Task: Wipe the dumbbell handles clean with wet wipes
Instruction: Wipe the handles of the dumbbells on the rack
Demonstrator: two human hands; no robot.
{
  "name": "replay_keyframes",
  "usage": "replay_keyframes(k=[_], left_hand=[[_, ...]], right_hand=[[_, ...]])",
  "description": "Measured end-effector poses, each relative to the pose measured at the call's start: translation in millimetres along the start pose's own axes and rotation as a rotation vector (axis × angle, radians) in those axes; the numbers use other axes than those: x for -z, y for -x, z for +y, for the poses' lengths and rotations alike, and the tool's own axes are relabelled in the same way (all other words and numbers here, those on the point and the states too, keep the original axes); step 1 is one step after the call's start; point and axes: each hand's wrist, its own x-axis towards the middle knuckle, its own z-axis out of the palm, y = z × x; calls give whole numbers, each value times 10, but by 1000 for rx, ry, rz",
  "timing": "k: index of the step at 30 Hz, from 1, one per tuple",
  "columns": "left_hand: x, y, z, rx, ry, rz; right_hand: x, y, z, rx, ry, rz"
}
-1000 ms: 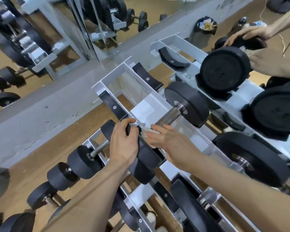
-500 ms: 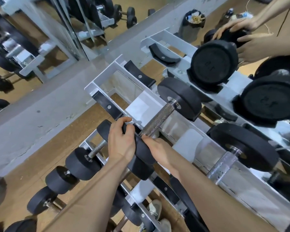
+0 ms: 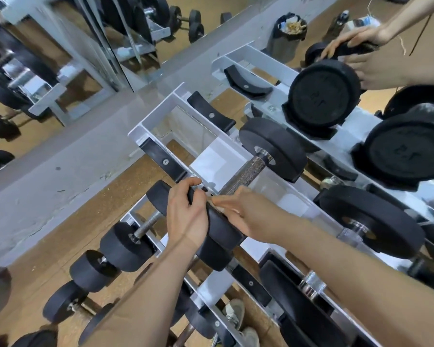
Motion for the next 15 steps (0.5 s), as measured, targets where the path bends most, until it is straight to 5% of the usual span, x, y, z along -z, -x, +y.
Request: replay_keyframes(k=[5, 8, 15], left_hand=[[10, 35, 33, 16, -47, -15], [8, 43, 17, 3, -61, -25], [-25, 127, 23, -55, -130, -16]], right_hand=[[-18, -70, 253, 123, 513, 276], [38, -70, 481, -64, 560, 615], [-264, -110, 168, -421, 301, 565]])
